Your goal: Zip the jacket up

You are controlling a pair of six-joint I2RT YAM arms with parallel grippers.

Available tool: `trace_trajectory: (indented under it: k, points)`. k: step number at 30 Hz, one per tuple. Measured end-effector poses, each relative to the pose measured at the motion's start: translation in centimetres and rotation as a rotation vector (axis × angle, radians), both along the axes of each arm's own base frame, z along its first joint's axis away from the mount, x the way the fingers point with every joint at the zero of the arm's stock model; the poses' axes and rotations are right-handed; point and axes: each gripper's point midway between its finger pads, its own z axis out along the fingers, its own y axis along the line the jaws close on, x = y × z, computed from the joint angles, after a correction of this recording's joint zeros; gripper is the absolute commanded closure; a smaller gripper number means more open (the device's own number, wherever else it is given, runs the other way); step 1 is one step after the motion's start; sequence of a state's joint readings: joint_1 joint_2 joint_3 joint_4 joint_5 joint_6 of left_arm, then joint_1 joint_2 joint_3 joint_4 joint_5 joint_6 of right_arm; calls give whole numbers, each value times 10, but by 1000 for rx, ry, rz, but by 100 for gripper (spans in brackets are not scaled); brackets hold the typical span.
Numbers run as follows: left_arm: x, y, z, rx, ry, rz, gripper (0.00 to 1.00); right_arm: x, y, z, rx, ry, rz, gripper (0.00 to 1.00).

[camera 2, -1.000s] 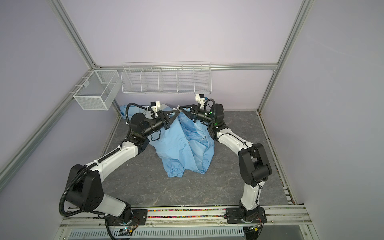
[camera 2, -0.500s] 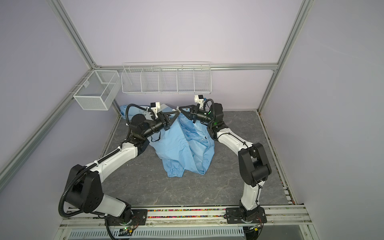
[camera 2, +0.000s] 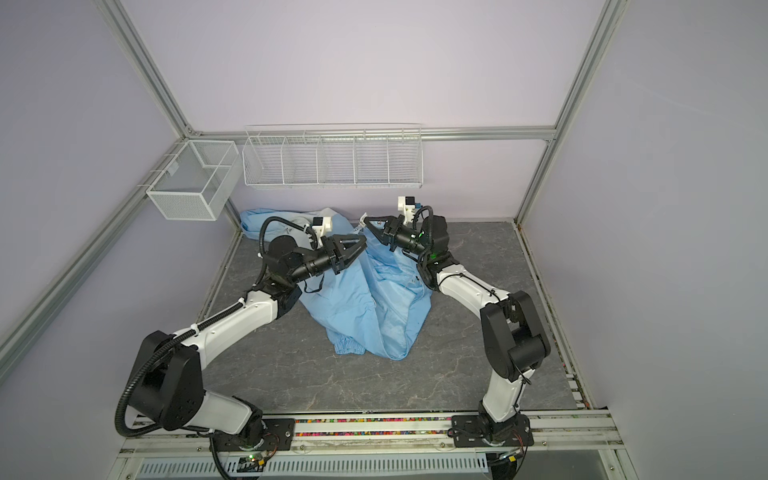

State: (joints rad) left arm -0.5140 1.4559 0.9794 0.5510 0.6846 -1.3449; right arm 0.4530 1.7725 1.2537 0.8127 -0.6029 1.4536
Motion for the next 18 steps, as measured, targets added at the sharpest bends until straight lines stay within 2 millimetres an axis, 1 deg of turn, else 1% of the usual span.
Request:
trace_trajectory:
  k: [1, 2, 4, 7, 12, 14, 16, 18]
  points:
    - [-6, 0, -1, 10, 5, -6, 21, 2, -2, -1, 1, -2, -16, 93]
    - [-11, 2, -2, 17, 4, -6, 17, 4, -3, -2, 1, -2, -28, 93]
    - [-19, 10, -5, 27, 18, 17, 13, 5, -4, -4, 3, -4, -43, 93]
    - [-24, 23, -9, 41, 45, 80, 13, 6, -5, -2, 11, -14, -53, 93]
    - [-26, 44, -13, 32, 129, 220, 17, 4, -6, 5, 36, -24, -48, 93]
    - [-29, 47, -14, 22, 172, 257, 19, 4, -6, 5, 39, -28, -48, 93]
    - [-33, 47, -11, 1, 208, 293, 15, 3, -7, 2, 38, -27, -48, 93]
    - [-37, 43, -8, -29, 245, 314, 14, 1, -7, -4, 33, -17, -48, 93]
